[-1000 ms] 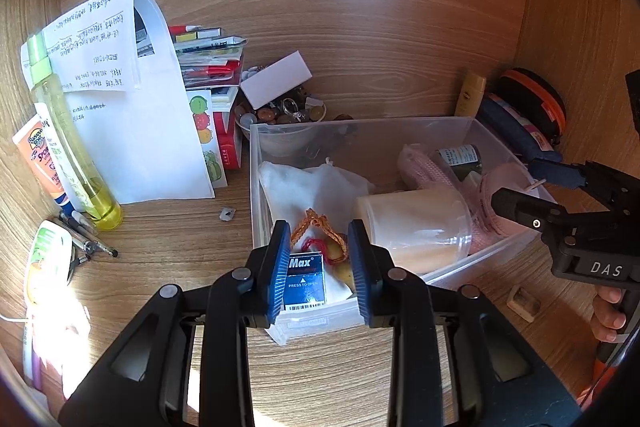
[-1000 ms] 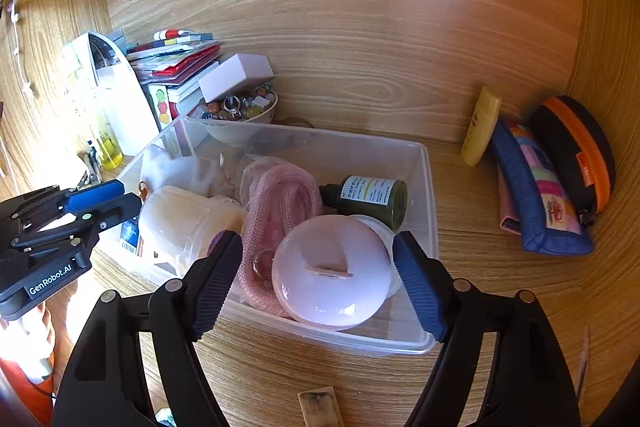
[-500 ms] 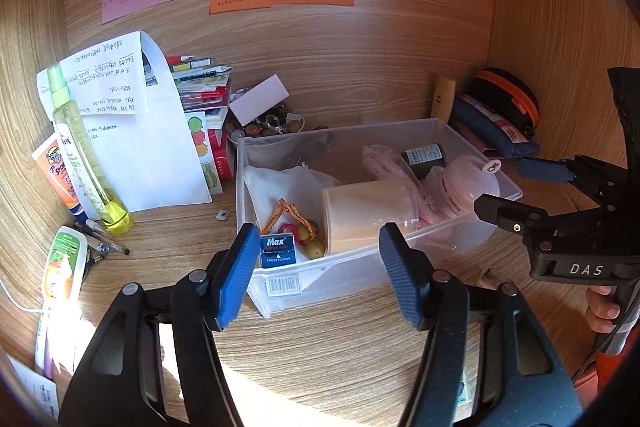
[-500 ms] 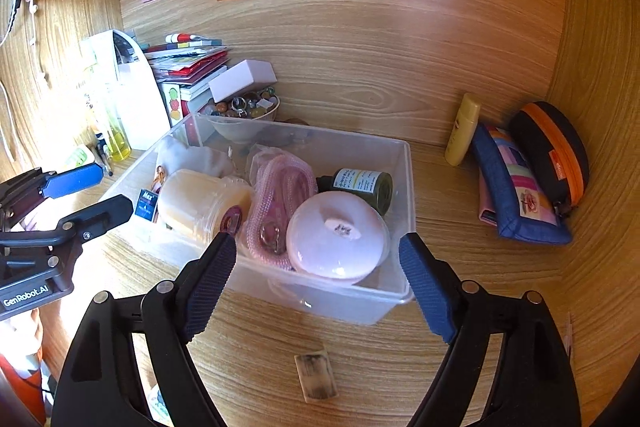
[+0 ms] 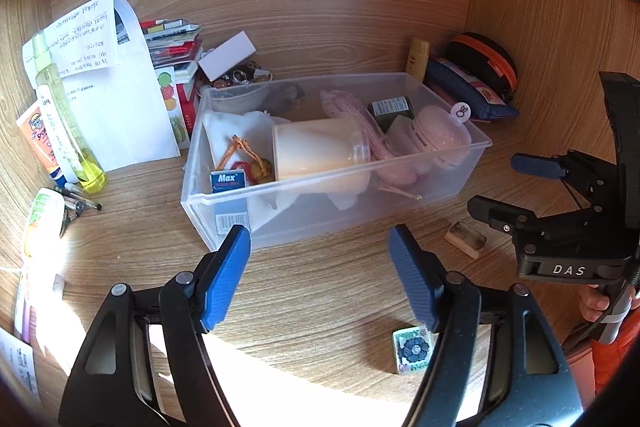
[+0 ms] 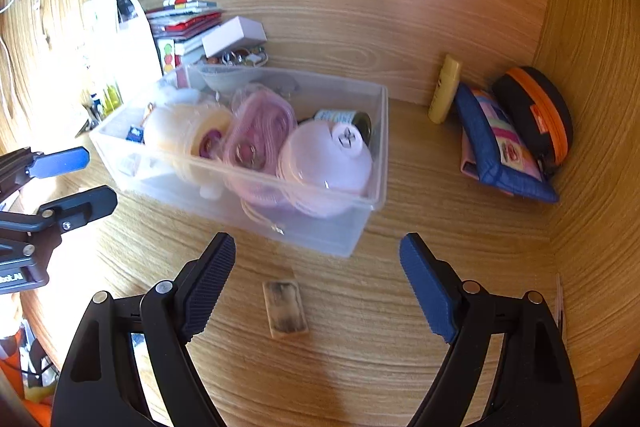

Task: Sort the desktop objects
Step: 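Grasp the green-patterned tile with left tool while right tool grasps beige block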

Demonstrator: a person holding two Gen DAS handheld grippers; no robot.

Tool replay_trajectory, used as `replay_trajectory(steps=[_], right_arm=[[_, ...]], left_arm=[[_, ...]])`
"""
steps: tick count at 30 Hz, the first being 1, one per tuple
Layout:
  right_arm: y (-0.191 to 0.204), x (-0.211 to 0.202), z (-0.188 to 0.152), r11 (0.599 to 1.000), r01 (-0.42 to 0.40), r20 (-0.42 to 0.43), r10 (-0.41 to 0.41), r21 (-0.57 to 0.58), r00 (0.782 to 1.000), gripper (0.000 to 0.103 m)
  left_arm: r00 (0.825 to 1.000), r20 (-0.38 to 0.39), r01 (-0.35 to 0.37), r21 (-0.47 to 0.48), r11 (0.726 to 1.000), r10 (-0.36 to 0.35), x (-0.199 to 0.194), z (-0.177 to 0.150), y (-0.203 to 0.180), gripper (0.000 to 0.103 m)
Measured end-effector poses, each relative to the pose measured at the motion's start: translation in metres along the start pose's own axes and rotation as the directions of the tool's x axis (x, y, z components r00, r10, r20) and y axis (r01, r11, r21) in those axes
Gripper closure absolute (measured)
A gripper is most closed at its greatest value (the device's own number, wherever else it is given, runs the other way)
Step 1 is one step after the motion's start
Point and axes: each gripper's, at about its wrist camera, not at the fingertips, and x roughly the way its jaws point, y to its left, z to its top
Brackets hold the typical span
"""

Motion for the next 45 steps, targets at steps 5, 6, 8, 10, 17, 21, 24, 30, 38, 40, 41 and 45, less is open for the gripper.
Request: replay_trajectory(steps=[5,6,8,10,17,21,24,30,38,40,41,45], right_arm=[[-0.005,0.005,-0.019,1.000,-0.004,-0.046,0.004,-0.001,0.999,0.021],[-0.005,0.006,-0.022,1.000,-0.004,-0.053,0.004,-0.003,0.999,0.021],[-0.006,0.007,-0.028,1.000,-0.007,-0.067,0.006,-0.007,0.998,0.021],[-0.007,0.009,-0.032,1.000,-0.015,-0.080,0.014,-0.011,0.997,0.021],[-0.002,0.021,-0.037,0.998,-0.050,-0.124,0.045,-0.038,0.991,0.021],[0.002,0.023,-0.035,0.997,-0.054,-0.121,0.046,-0.061,0.992,0.021],[0.008,0.024,-0.034,0.995,-0.061,-0.127,0.051,-0.079,0.991,0.021],[0.012,0.025,-0.031,0.992,-0.090,-0.121,0.079,-0.092,0.989,0.025],[0.014,0.029,-0.030,0.987,-0.130,-0.144,0.117,-0.089,0.983,0.054],[0.015,0.029,-0.030,0.986,-0.142,-0.144,0.128,-0.089,0.981,0.062],[0.016,0.029,-0.030,0.985,-0.149,-0.145,0.135,-0.087,0.980,0.064],[0.020,0.027,-0.030,0.981,-0.167,-0.145,0.152,-0.099,0.978,0.080]], left_arm=[[0.999,-0.049,0.022,0.016,1.000,-0.021,0.007,-0.012,-0.014,0.032],[0.998,-0.060,0.028,0.018,0.999,-0.027,0.009,-0.015,-0.017,0.032],[0.996,-0.078,0.036,0.021,0.999,-0.034,0.010,-0.021,-0.022,0.032],[0.995,-0.095,0.046,0.020,0.999,-0.044,0.011,-0.028,-0.026,0.032],[0.990,-0.125,0.071,0.010,0.997,-0.070,0.010,-0.046,-0.035,0.032],[0.988,-0.140,0.064,0.020,0.998,-0.061,0.012,-0.056,-0.037,0.032],[0.988,-0.143,0.065,0.038,0.997,-0.059,0.011,-0.061,-0.041,0.032],[0.986,-0.154,0.069,0.058,0.996,-0.059,0.013,-0.066,-0.045,0.038],[0.991,-0.128,0.057,0.084,0.995,-0.045,0.012,-0.068,-0.050,0.056],[0.991,-0.122,0.060,0.091,0.994,-0.049,0.011,-0.068,-0.051,0.064],[0.991,-0.120,0.067,0.096,0.993,-0.055,0.010,-0.068,-0.052,0.070],[0.991,-0.117,0.076,0.118,0.990,-0.062,0.007,-0.070,-0.052,0.079]])
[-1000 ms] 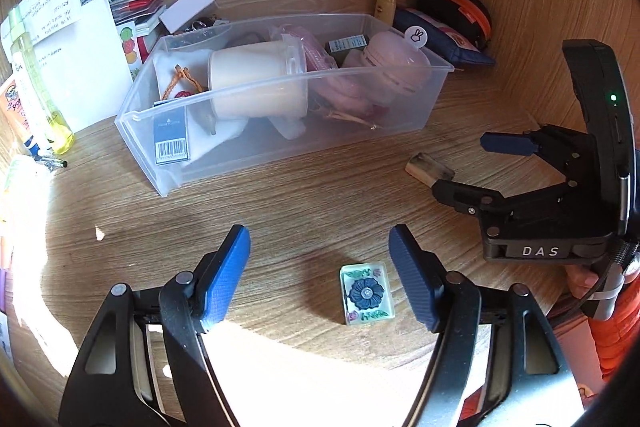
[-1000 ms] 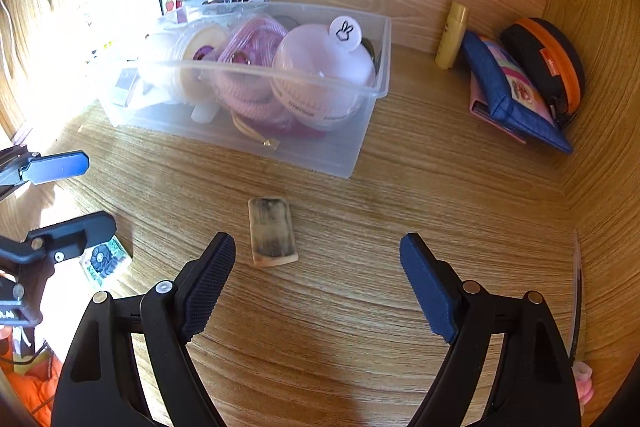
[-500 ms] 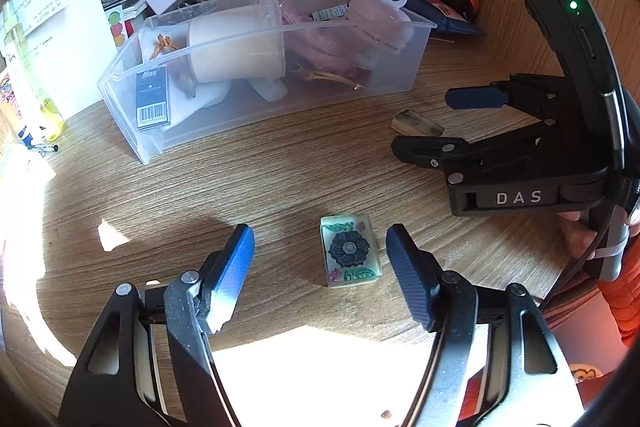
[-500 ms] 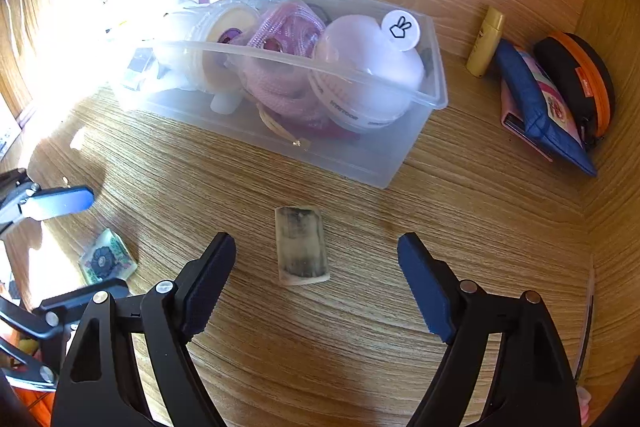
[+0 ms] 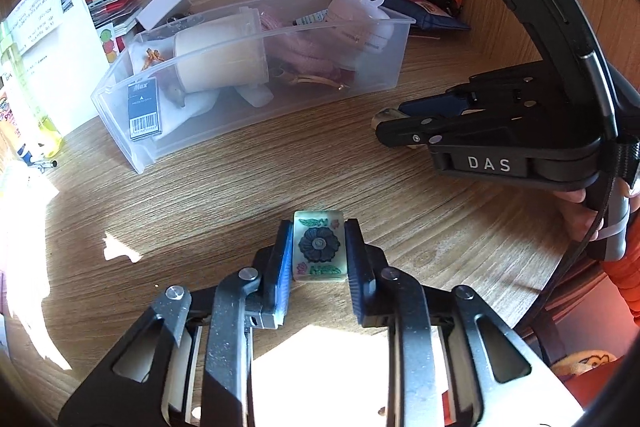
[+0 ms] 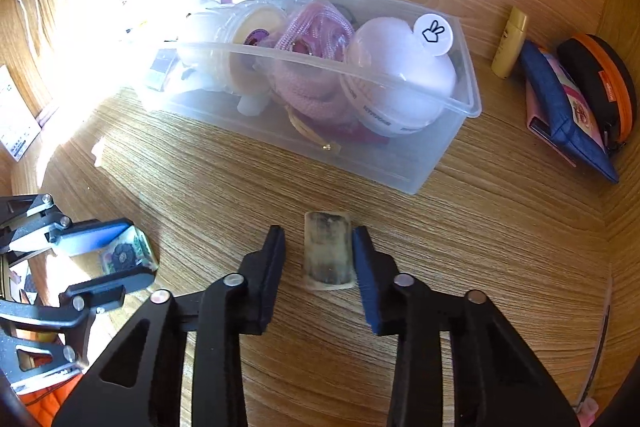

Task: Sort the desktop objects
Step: 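Grasp the green-patterned tile with left tool while right tool grasps beige block, then carry the tile and beige block into the box and open both tools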

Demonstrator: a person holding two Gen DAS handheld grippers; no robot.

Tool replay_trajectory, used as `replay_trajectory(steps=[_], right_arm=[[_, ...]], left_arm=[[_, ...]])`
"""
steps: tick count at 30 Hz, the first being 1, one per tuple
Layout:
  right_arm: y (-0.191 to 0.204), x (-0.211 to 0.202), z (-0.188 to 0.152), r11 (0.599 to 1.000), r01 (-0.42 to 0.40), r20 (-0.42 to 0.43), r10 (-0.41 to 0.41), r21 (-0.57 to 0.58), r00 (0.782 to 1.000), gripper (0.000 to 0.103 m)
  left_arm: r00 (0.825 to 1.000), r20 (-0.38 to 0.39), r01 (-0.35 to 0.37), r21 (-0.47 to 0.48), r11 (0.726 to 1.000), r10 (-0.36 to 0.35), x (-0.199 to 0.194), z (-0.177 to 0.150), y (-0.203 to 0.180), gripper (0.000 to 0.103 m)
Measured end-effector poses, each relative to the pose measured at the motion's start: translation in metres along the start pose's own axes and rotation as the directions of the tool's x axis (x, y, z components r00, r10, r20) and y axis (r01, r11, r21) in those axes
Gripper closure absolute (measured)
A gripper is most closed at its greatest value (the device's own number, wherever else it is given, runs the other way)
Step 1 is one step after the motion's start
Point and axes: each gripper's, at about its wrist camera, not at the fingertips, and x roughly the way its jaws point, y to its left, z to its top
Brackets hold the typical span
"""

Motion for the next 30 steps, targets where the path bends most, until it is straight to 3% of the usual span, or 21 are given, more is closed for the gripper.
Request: replay_trajectory(steps=[9,16,23,30], right_arm=[[0.013,-0.013,-0.001,0.997,-0.066,0.018,0.067,-0.026,0.998,0.081],[0.024,-0.040,0.003,0.995,-0.095,0.083,0.097,-0.036,0.992,0.081],[0.019,-0.060,0.026,0.998,-0.068,0.188,0.068,-0.008,0.980,0.081],[0.009,-0.065,0.054,0.997,-0.061,0.236,0.049,0.045,0.971,0.081]], left_arm=[[1.000,0.015,-0.027,-0.055,0.998,0.028,-0.009,0.004,0.020,0.079],[0.997,0.060,-0.046,-0.099,0.994,0.052,-0.022,0.015,0.035,0.079],[0.990,0.112,-0.072,-0.117,0.991,0.085,-0.033,0.032,0.049,0.079],[0.980,0.175,-0.075,-0.140,0.987,0.099,-0.044,0.057,0.064,0.079]])
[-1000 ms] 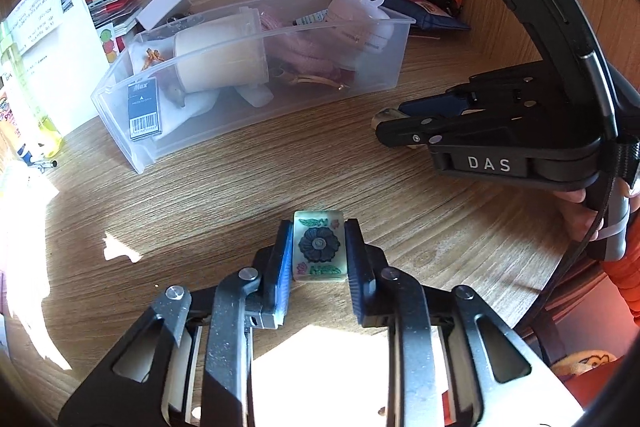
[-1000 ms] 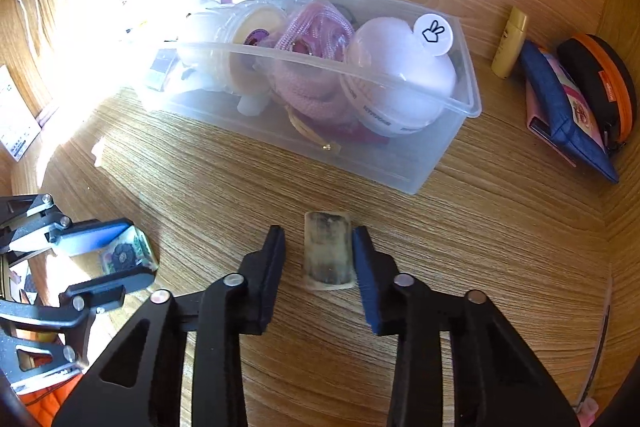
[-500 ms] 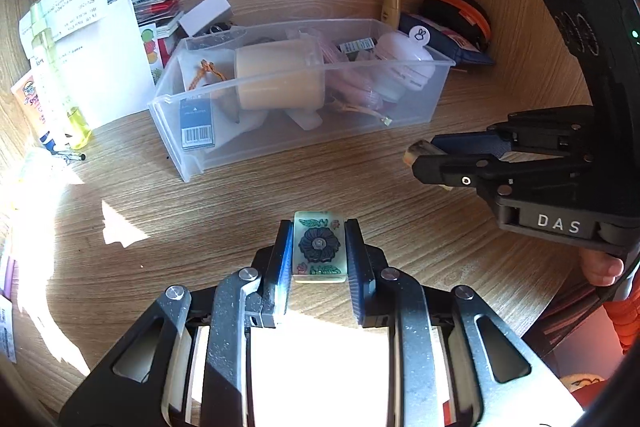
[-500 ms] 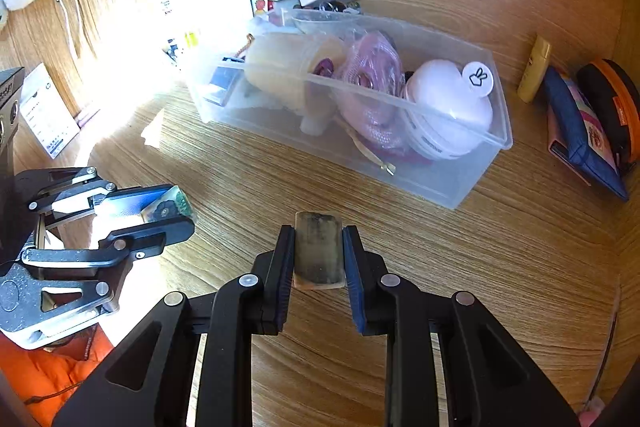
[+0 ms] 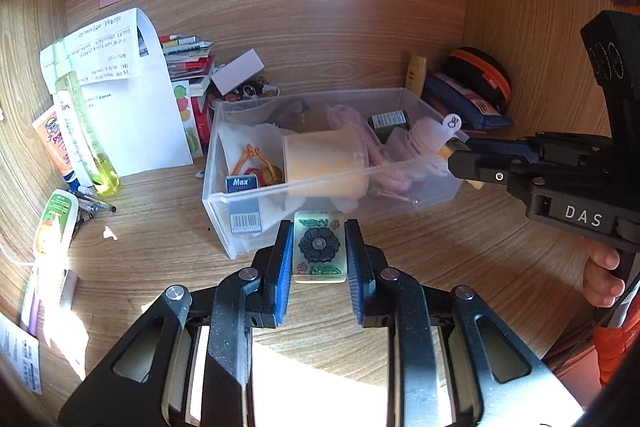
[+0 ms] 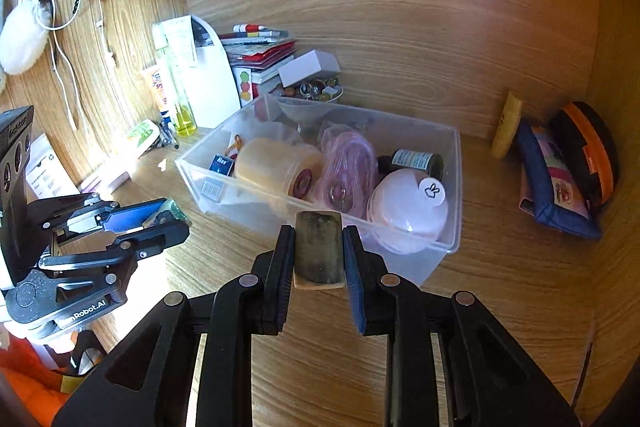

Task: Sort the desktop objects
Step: 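Carry the tile and beige block into the box and open both tools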

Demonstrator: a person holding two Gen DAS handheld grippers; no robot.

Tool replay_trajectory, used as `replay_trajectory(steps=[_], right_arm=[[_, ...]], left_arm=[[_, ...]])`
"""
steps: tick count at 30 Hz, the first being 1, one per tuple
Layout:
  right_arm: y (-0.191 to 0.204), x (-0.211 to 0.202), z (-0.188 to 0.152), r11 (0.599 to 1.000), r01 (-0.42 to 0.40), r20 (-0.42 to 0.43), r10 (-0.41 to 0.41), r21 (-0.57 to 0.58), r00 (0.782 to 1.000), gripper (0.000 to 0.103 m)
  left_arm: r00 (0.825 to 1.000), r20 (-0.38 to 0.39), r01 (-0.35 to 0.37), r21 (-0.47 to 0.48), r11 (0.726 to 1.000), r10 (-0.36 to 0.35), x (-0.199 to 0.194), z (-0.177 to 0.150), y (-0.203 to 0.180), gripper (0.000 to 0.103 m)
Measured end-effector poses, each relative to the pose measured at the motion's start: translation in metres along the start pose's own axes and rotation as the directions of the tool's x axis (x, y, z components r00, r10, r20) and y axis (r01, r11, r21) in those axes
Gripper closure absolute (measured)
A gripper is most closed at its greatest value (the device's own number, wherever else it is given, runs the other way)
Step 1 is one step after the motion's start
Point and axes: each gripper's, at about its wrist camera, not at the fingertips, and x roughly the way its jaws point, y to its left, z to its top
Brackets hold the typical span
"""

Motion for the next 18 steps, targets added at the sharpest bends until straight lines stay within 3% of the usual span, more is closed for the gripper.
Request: replay_trajectory(steps=[18], right_arm=[[-0.019,0.029,0.038,0.998,0.016,0.020,-0.017,0.056,1.000,0.081]], left_arm=[[0.999,0.045,-0.005,0.013,1.000,0.004,0.037,0.071,0.031,0.079]])
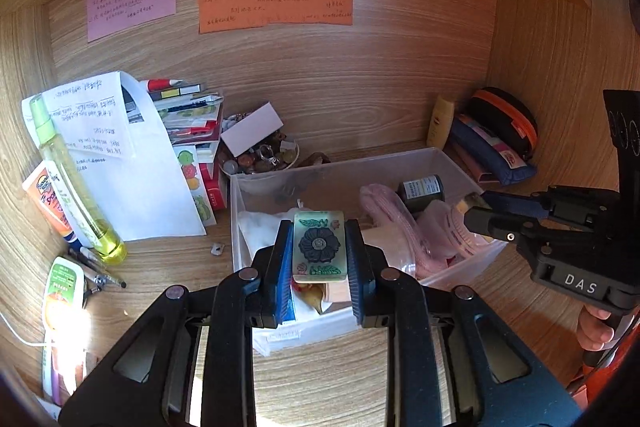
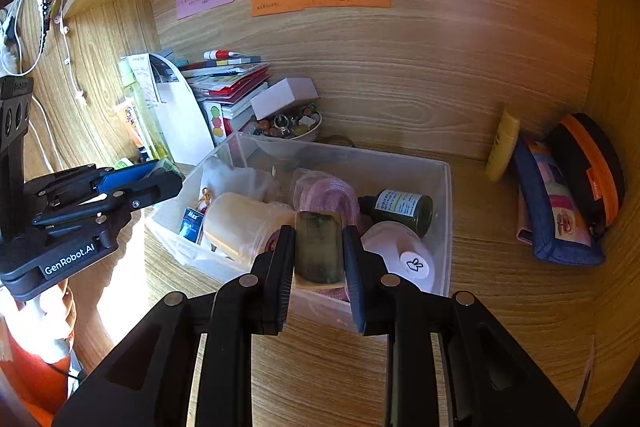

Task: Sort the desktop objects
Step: 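Carry the tile and beige block into the box and open both tools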

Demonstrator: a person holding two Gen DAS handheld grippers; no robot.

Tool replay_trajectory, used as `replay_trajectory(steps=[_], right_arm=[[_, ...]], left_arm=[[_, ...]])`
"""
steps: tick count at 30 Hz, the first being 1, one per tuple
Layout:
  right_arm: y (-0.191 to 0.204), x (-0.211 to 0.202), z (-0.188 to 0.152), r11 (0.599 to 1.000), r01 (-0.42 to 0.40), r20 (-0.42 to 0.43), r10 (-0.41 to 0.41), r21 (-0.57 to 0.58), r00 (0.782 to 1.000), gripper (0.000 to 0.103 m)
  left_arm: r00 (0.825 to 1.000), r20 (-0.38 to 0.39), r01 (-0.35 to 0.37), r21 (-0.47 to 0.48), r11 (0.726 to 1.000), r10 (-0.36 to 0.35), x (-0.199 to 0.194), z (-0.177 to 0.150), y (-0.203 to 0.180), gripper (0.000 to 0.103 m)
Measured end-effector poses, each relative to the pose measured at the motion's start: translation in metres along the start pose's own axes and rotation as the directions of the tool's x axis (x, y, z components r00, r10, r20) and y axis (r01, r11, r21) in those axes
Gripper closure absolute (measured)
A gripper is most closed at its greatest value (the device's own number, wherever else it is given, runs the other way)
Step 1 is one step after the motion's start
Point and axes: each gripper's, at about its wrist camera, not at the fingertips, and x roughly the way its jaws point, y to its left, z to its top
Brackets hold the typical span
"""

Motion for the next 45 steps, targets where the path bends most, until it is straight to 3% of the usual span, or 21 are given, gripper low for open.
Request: replay_trajectory(steps=[11,24,41,45], right_arm=[[-0.001,0.032,0.017,1.000,0.013,-0.038,-0.013,-0.012,0.999,0.081],[-0.006,0.059,0.014,0.998,0.045,-0.066,-0.047,-0.033,0.997,0.081],[0.002,0.057,0.012,0.996,0.062,-0.064,-0.066,-0.058,0.996,0.079],[0.008,0.044,0.013,0.995,0.065,-0.034,-0.067,-0.070,0.997,0.069]], left_arm=[[0.996,-0.075,0.051,0.010,0.999,-0.051,0.046,0.022,-0.001,0.079],[0.983,-0.170,0.070,-0.013,0.997,-0.072,0.088,0.014,0.007,0.079],[0.985,-0.160,0.066,0.000,0.998,-0.065,0.082,0.011,0.005,0.077],[0.990,-0.129,0.064,0.008,0.998,-0.063,0.070,0.013,0.003,0.068]])
